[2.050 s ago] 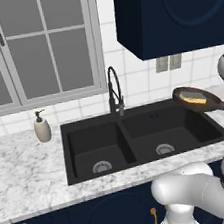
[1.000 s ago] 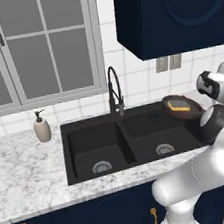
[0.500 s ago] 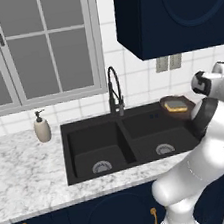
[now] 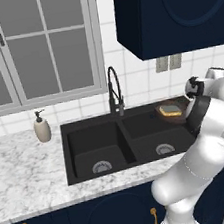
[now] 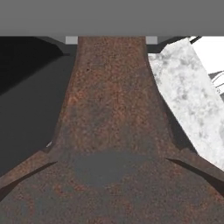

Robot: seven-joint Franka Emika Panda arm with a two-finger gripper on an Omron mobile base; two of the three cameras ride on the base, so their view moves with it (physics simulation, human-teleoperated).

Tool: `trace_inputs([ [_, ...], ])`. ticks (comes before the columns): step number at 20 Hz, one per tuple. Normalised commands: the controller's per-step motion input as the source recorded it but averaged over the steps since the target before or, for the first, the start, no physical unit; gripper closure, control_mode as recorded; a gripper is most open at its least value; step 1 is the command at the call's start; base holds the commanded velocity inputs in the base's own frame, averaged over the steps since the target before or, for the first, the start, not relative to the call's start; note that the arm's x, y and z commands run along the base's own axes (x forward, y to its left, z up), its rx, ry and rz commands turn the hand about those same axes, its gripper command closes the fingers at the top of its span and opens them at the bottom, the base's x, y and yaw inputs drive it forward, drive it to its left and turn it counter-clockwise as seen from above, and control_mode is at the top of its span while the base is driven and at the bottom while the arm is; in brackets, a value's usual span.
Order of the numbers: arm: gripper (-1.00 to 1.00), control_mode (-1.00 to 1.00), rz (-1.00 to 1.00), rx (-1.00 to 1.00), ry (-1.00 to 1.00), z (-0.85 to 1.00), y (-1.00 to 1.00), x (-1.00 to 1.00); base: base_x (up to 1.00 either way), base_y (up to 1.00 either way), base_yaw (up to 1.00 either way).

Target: Pick the pan and sponge and place them into the sink. Then turn on the water.

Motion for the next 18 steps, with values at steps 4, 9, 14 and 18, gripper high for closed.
trace_inputs([
  [4,1.00,-1.00,0.00,-0.01,0.00,-0.25,0.37,0.22,0.00,0.00,0.00],
  [9,1.00,-1.00,0.00,0.00,0.01,-0.54,0.21,0.50,0.00,0.00,0.00],
  [14,1.00,-1.00,0.00,-0.01,0.02,-0.55,0.11,0.82,0.00,0.00,0.00],
  [18,1.00,-1.00,0.01,0.00,0.02,-0.39,0.01,0.65,0.00,0.00,0.00],
])
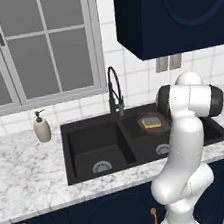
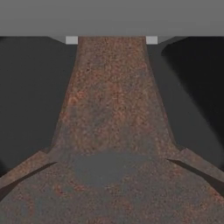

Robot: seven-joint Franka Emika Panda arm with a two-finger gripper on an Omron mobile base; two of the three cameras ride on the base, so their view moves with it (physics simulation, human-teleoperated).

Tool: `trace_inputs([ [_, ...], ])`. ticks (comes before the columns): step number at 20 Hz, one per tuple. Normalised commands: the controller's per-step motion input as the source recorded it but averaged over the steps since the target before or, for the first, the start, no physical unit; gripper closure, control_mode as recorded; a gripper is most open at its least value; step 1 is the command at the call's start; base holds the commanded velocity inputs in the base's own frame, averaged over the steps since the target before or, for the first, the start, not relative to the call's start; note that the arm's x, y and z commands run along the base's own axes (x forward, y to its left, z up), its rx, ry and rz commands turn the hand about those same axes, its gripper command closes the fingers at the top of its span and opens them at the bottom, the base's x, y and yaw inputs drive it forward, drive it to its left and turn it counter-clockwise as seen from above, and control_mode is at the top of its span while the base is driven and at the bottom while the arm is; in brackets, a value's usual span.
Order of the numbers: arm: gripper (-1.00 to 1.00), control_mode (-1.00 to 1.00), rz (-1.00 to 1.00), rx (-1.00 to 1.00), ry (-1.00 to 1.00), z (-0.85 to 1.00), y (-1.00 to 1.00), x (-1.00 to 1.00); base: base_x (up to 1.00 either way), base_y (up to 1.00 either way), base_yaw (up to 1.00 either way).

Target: Pick the pan and sponge and place them into the sink. Then turn on the water.

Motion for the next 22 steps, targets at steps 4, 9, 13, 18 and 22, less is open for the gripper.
trace_inputs([
  [4,1.00,-1.00,0.06,0.00,0.00,-0.38,-0.01,0.47,0.00,0.00,0.00],
  [9,1.00,-1.00,0.11,0.00,0.00,-0.44,-0.01,0.21,0.00,0.00,0.00],
  [13,1.00,-1.00,0.12,0.00,0.00,-0.51,0.00,0.24,0.00,0.00,0.00],
  [18,1.00,-1.00,0.10,0.00,0.00,-0.46,0.00,0.12,0.00,0.00,0.00],
  [22,1.00,-1.00,0.05,0.00,0.00,-0.54,-0.01,0.02,0.00,0.00,0.00],
])
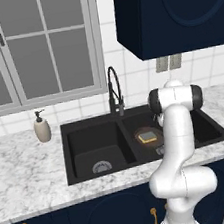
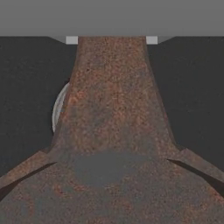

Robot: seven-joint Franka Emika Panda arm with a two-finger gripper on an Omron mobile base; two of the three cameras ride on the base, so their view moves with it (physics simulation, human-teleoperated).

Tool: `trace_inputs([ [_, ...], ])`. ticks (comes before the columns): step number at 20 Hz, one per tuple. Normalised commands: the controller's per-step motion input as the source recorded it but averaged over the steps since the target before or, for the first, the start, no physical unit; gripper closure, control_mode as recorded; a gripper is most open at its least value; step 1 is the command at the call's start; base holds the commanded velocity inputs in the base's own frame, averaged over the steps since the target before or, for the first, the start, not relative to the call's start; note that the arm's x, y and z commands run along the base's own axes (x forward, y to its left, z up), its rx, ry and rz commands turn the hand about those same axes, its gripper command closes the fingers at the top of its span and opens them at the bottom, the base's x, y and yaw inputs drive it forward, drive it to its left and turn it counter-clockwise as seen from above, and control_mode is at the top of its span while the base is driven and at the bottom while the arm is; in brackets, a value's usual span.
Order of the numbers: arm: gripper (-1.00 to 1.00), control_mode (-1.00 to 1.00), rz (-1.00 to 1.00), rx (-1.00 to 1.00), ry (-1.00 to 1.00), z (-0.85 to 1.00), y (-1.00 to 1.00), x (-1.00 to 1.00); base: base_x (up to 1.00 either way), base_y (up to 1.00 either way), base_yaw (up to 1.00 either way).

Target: Pick the pan and sponge and place them into the sink. Then turn on the water.

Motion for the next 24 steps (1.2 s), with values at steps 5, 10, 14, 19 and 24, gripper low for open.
trace_inputs([
  [5,1.00,-1.00,0.01,0.00,0.00,-0.62,0.00,0.02,0.00,0.00,0.00],
  [10,1.00,-1.00,0.00,0.00,0.00,-0.51,0.00,0.07,0.00,0.00,0.00],
  [14,1.00,-1.00,0.00,0.00,0.00,-0.37,0.00,0.04,0.00,0.00,0.00],
  [19,1.00,-1.00,0.00,0.00,0.00,-0.35,0.00,0.00,0.00,0.00,0.00],
  [24,-1.00,-1.00,0.00,0.00,0.00,-0.18,-0.07,-0.17,0.00,0.00,0.00],
])
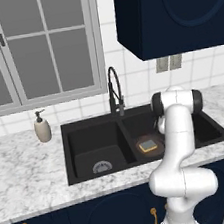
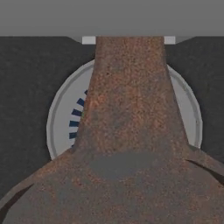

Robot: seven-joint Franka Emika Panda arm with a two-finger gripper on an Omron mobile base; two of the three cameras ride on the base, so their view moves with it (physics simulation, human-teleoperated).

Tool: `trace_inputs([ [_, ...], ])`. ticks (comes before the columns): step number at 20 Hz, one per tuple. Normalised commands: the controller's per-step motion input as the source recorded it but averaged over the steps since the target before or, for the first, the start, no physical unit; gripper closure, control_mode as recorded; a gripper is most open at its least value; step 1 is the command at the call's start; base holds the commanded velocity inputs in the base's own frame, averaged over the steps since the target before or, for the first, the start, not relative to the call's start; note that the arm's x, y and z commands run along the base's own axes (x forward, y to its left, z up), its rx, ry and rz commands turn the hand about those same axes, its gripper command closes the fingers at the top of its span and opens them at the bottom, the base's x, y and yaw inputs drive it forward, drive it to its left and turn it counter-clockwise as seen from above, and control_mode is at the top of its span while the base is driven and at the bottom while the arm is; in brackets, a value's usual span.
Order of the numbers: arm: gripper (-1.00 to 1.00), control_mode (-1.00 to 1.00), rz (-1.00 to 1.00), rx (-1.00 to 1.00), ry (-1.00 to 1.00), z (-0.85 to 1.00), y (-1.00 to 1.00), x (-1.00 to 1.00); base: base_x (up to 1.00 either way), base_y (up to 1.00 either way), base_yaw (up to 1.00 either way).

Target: Pick the pan and sponge and place them into the sink. Then turn on the water.

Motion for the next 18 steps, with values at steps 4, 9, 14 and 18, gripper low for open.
trace_inputs([
  [4,-1.00,-1.00,0.00,0.00,0.00,0.26,0.00,-0.41,0.00,0.00,0.00],
  [9,-1.00,-1.00,0.00,0.00,0.00,0.47,0.00,-0.17,0.00,0.00,0.00],
  [14,-1.00,-1.00,0.00,0.02,0.00,0.87,0.02,-0.47,0.00,0.00,0.00],
  [18,-1.00,-1.00,0.00,0.15,-0.03,0.64,0.13,-0.88,0.00,0.00,0.00],
])
